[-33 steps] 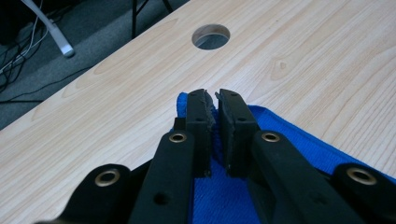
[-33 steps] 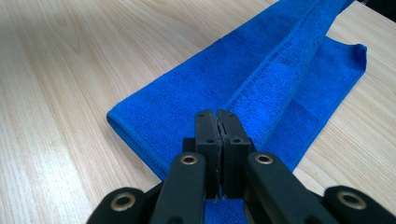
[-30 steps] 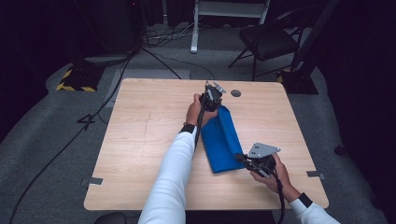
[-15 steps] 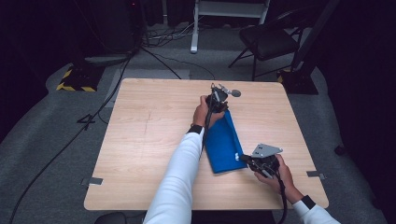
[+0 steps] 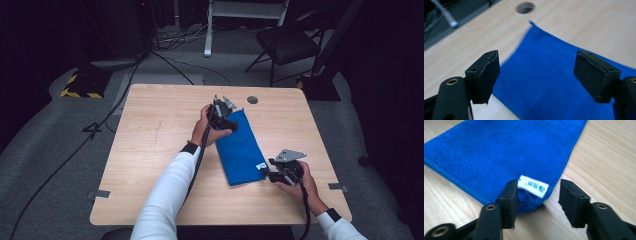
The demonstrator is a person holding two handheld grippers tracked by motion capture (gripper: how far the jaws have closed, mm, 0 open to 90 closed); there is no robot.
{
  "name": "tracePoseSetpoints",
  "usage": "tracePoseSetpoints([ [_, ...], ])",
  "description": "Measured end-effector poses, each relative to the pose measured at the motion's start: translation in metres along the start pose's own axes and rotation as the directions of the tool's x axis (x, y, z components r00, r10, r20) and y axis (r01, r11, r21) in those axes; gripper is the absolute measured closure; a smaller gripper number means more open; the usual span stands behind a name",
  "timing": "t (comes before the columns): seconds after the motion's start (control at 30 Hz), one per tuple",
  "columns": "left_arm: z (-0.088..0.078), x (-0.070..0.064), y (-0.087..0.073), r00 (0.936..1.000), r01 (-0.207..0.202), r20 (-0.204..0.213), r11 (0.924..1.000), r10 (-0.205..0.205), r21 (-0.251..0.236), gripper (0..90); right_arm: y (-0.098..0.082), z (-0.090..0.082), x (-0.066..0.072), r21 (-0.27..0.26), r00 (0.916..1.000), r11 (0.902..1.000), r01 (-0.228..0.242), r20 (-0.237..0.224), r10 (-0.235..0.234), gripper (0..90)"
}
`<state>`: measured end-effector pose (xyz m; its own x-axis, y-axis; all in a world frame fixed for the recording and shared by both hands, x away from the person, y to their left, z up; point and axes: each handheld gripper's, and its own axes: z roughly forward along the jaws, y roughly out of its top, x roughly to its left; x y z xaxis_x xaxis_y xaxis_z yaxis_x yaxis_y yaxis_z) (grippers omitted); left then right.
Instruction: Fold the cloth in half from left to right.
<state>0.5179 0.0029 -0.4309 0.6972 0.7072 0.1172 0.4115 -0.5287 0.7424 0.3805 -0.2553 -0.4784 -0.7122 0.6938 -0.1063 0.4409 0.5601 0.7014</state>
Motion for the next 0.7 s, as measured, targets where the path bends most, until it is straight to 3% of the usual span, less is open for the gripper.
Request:
tracePoseSetpoints([
  [0.2,-0.034,-0.035,-0.045,0.992,-0.083,0.097,0.9965,0.081,0.015,19.1,-0.008,-0.011,-0.012,-0.016,0.9998,0.9998,-0.011,-0.019,0.011,44.7],
  [0.33,-0.042,-0.056,-0.065,0.9854,-0.105,0.138,0.994,0.099,0.033,19.3,-0.009,-0.015,-0.023,-0.033,0.9992,0.9987,-0.039,0.0,0.039,44.0],
  [0.4,-0.043,-0.07,-0.077,0.9786,-0.128,0.169,0.9899,0.117,0.06,19.3,-0.009,-0.011,-0.028,-0.032,0.9991,0.9986,-0.043,-0.002,0.043,43.9],
  [0.5,-0.042,-0.077,-0.085,0.9753,-0.132,0.188,0.9882,0.116,0.077,19.3,-0.008,-0.003,-0.03,-0.021,0.9986,0.9986,-0.047,-0.023,0.047,43.4],
  [0.63,-0.038,-0.083,-0.095,0.9713,-0.16,0.196,0.9795,0.134,0.123,19.2,-0.008,0.004,-0.03,-0.002,0.9992,0.9996,-0.03,-0.028,0.029,42.4],
  [0.7,-0.038,-0.081,-0.098,0.9694,-0.149,0.214,0.9808,0.12,0.126,18.6,-0.008,0.008,-0.03,0.005,0.9987,0.9998,-0.02,-0.047,0.02,41.8],
])
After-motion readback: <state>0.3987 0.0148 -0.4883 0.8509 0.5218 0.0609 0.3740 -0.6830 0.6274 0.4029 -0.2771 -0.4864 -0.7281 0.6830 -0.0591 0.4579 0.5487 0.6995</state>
